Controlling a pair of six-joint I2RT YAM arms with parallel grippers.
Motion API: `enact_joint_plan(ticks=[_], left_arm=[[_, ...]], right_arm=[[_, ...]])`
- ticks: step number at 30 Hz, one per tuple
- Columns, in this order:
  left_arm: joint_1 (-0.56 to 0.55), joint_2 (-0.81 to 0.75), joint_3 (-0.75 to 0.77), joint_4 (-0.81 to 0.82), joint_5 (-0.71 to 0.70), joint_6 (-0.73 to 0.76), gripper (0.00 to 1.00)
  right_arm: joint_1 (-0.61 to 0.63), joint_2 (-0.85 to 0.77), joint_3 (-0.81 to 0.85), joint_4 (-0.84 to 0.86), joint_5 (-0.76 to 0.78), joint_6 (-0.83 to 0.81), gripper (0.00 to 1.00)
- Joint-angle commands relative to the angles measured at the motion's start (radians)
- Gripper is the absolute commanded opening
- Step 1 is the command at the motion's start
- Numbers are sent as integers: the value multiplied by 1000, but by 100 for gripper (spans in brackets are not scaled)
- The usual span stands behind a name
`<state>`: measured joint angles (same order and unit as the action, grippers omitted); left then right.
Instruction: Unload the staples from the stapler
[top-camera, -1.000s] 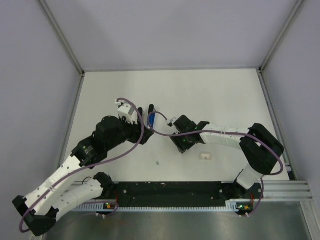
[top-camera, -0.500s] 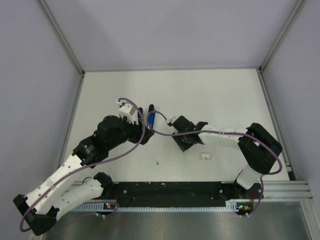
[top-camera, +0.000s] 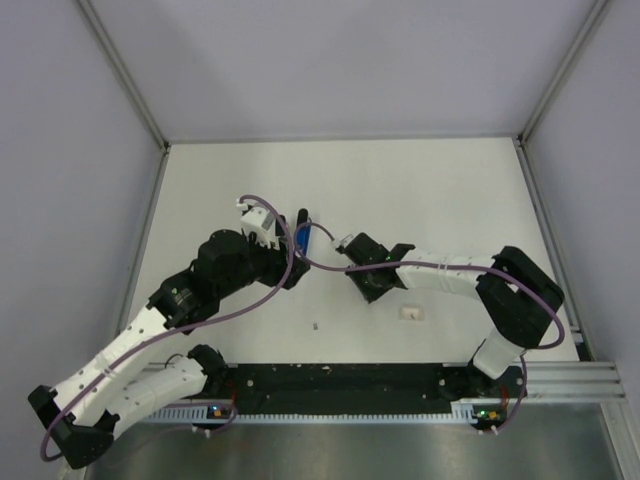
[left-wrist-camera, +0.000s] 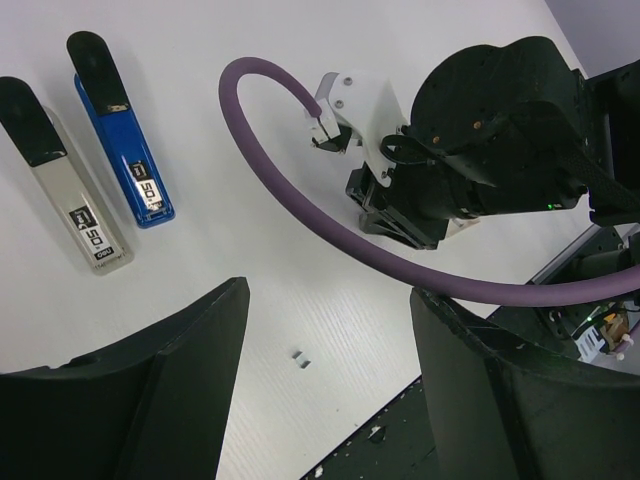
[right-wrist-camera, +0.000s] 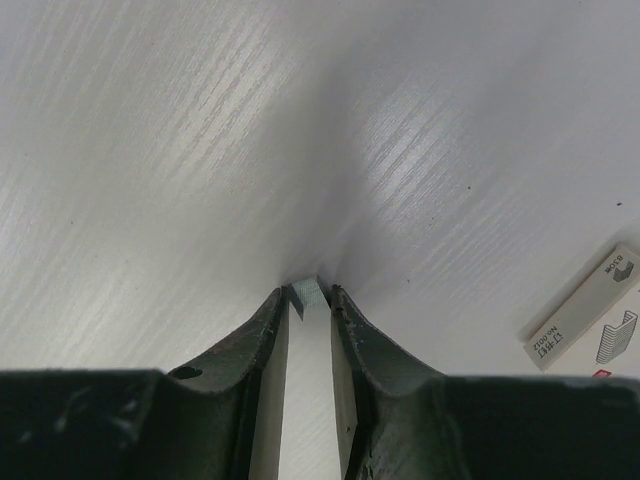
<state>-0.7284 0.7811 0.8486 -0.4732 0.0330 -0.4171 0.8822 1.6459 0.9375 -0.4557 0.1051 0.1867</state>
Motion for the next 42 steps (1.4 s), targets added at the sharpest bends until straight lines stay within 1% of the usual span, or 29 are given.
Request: enact_joint_plan(ticks=[1, 3, 10, 18, 24, 28, 32, 37, 42], left_arm=[[-3, 1, 9, 47, 7, 1, 72], [-3, -2, 9, 47, 5, 1, 72], [-3, -3, 0, 50, 8, -2, 72], [-3, -6, -2, 58, 19, -5, 72], [-3, -16, -3, 62, 27, -8, 72], [-3, -17, -3, 67, 39, -17, 72], [-3, -26, -2, 65, 47, -22, 72], [-3, -25, -10, 67, 54, -29, 72], [-3, -23, -17, 71, 56, -35, 72]], right_arm=[[20, 14, 29, -26, 13, 7, 19], [20, 11, 30, -28, 15, 11, 15], [18, -58, 26, -49, 21, 36, 11], [18, -247, 23, -169, 61, 111, 8], [18, -391, -42, -271, 148, 236, 8], [20, -437, -107, -320, 186, 335, 8], [18, -478, -170, -322, 186, 408, 8], [20, -523, -218, -321, 211, 459, 8], [18, -521, -243, -313, 228, 494, 9]])
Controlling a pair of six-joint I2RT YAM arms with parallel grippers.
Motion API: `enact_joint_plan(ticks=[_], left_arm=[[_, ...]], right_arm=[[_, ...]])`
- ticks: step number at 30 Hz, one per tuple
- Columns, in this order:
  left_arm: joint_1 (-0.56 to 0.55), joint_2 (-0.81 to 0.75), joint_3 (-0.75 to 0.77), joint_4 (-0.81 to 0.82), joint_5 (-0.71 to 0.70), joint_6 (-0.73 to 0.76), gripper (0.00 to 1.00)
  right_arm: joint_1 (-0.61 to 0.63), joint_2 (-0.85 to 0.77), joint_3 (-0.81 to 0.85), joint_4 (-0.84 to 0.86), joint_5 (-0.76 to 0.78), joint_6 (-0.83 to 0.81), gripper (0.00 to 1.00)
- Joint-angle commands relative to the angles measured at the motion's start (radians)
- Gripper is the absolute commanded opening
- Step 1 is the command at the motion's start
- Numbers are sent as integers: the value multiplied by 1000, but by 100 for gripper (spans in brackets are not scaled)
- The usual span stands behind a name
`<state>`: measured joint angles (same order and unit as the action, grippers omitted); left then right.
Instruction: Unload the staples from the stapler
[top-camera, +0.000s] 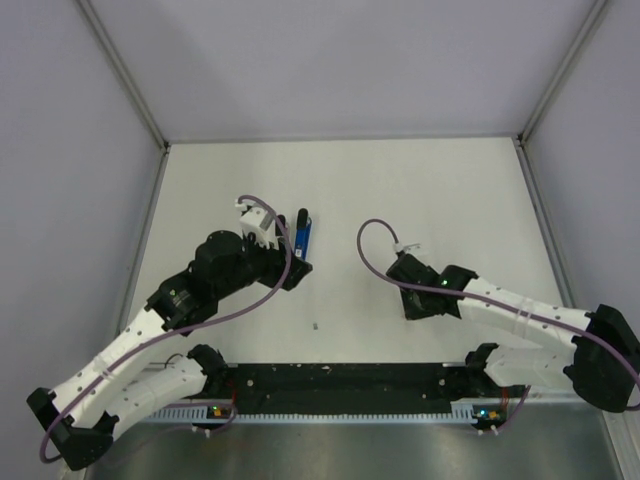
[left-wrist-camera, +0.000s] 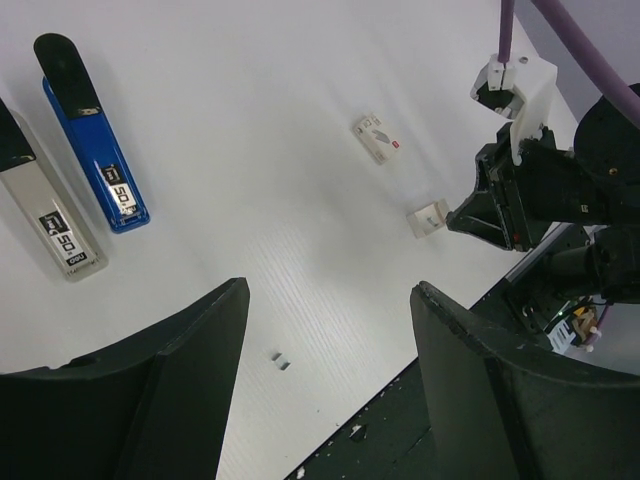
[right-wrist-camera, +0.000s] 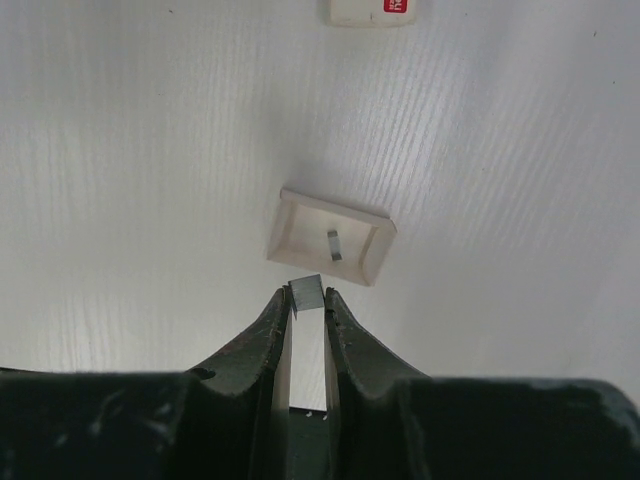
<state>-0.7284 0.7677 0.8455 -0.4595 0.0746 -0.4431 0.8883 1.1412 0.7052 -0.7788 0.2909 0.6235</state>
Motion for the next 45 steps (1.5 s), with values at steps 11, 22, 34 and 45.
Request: enact_joint_plan(ticks=[11, 22, 34, 45], left_arm=[[-3, -15, -13, 53, 11, 0, 72], [-3, -18, -14, 41, -6, 21, 72], [-3, -18, -22, 42, -9, 26, 72], [-3, -16, -25, 42, -7, 20, 72]], right_arm=[[9, 77, -7, 84, 67, 88, 9], [-6, 132, -1, 128, 57, 102, 12], [-8, 131, -7, 130, 54, 114, 26], [17, 57, 80, 84, 59, 65, 36]])
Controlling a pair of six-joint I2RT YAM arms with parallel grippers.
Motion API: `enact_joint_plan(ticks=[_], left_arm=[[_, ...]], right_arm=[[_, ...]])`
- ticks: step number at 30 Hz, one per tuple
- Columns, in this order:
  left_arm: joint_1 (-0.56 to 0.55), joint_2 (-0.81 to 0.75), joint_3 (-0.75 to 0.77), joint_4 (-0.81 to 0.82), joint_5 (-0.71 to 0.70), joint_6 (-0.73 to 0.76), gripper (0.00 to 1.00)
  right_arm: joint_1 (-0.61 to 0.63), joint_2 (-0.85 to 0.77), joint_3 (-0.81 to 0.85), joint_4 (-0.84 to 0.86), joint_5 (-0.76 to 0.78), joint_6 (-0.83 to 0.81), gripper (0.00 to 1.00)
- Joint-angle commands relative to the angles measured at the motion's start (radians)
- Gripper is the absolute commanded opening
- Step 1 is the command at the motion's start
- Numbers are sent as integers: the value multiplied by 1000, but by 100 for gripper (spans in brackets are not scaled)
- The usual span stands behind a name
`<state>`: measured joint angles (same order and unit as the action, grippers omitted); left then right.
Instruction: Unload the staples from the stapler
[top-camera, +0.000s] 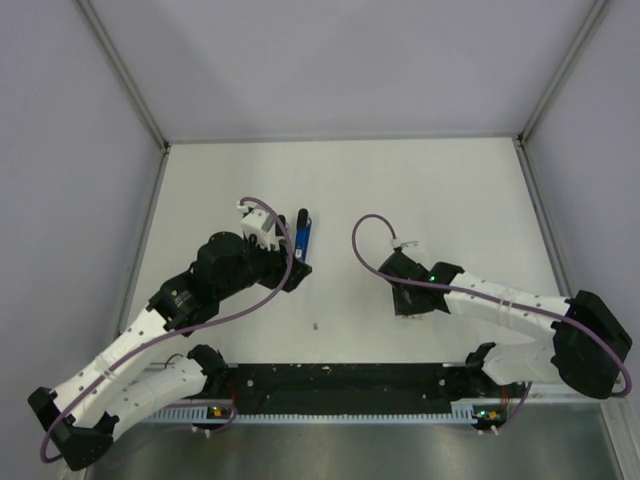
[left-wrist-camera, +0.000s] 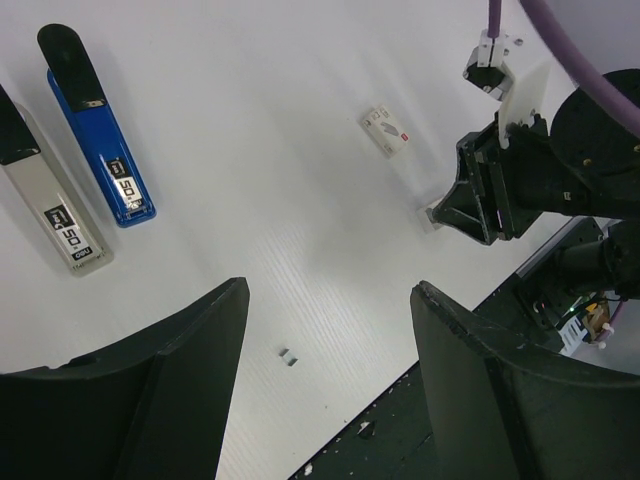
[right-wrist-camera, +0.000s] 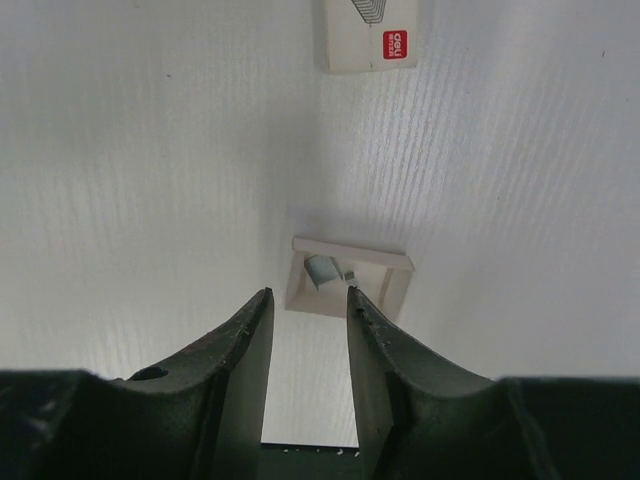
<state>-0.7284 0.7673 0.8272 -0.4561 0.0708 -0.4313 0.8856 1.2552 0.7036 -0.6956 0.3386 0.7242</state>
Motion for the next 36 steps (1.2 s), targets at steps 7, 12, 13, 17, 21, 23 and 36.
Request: enact_joint_plan(ticks=[7, 12, 13, 17, 21, 23, 36], left_arm=[[-3, -23, 12, 10, -14, 5, 72], [-3, -36, 10, -18, -20, 0, 72], [-3, -43, 9, -24, -26, 2, 72], [-3, -78, 15, -75, -61, 6, 72], [-3, -147, 23, -130, -104, 5, 72], [-3, -177, 23, -170, -117, 2, 72], [-3, -367, 53, -320, -80, -24, 72]], right_arm=[[62, -24, 175, 77, -105, -170, 43], [142, 74, 223, 160, -164, -138, 46], [162, 102, 243, 169, -158, -128, 46], [248, 219, 312, 211, -148, -153, 48], [262, 271, 321, 313, -216, -196, 50], [262, 294, 320, 355, -252, -227, 52], [280, 409, 384, 393, -493, -525, 58]])
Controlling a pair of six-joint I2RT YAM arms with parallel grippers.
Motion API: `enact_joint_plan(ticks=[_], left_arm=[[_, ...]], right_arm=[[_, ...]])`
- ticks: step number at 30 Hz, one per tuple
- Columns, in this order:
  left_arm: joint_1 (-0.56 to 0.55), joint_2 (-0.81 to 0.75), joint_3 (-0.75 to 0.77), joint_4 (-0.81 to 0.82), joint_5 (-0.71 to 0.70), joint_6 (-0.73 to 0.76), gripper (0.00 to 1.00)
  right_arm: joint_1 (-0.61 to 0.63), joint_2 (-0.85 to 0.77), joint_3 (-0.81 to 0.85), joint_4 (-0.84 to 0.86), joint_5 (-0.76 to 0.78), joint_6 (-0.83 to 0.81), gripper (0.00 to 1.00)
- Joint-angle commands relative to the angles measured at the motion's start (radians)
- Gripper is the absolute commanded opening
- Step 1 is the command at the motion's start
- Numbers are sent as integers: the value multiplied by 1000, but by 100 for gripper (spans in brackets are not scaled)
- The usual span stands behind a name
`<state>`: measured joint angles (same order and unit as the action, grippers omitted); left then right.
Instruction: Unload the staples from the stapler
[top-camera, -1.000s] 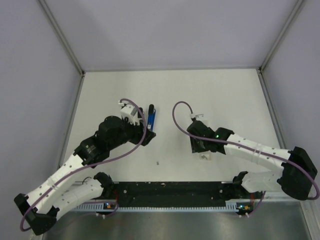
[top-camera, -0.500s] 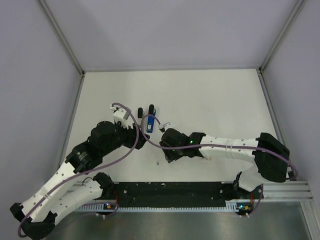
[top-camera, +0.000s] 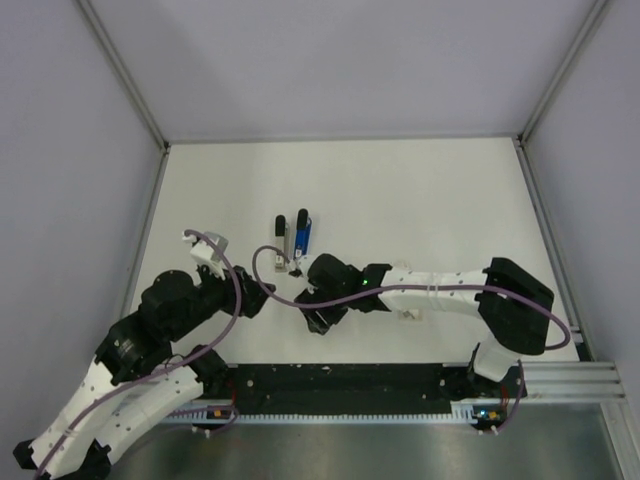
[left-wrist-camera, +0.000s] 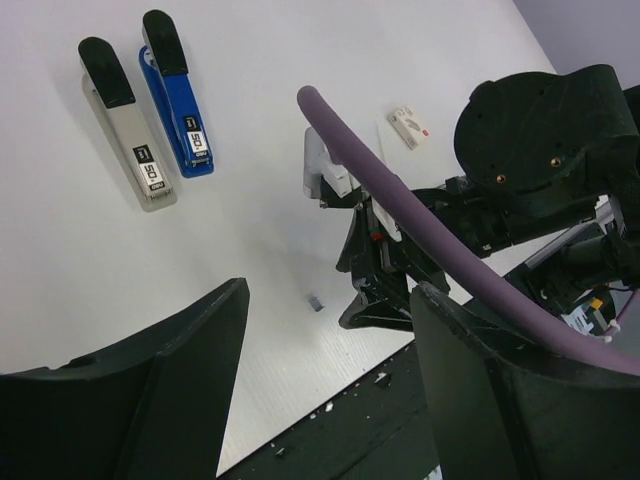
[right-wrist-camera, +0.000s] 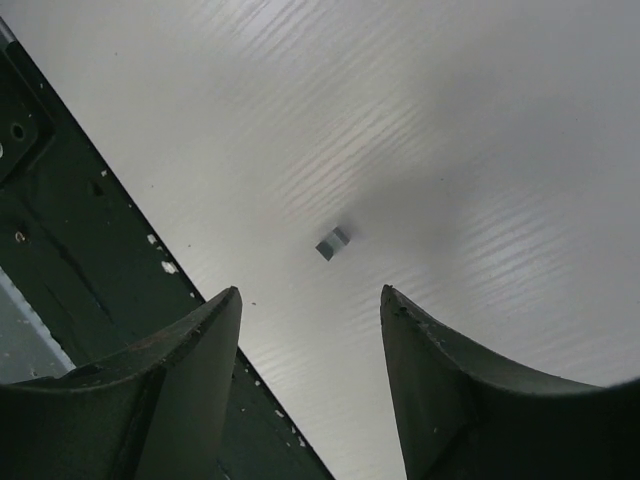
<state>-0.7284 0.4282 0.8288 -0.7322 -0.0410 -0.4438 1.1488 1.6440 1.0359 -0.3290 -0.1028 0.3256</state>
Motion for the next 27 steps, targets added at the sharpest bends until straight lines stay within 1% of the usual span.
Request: enact_joint_plan(ticks=[1, 2, 3, 6, 10, 16, 27], left_arm=[[-3, -34, 65, -62, 36, -15, 72], [-3, -43, 79, -81, 36, -18, 72], [-3, -49, 95, -96, 74, -19, 72], [-3, -54, 128, -156, 110, -24, 72], [-3, -63, 145, -223, 153, -32, 72], [-3, -97, 139, -272, 135, -35, 70], [-3, -108, 128, -277, 133, -46, 70]], right_arm=[[19, 25, 53, 25, -51, -149, 59], [20, 30, 52, 25, -51, -170, 59], [19, 33, 52, 28, -57, -189, 60], [19, 48, 41, 45, -74, -240, 61], [20, 59, 27, 91, -112, -299, 62], [23, 83, 19, 134, -156, -372, 63], [42, 145, 9, 139, -78, -405, 61]])
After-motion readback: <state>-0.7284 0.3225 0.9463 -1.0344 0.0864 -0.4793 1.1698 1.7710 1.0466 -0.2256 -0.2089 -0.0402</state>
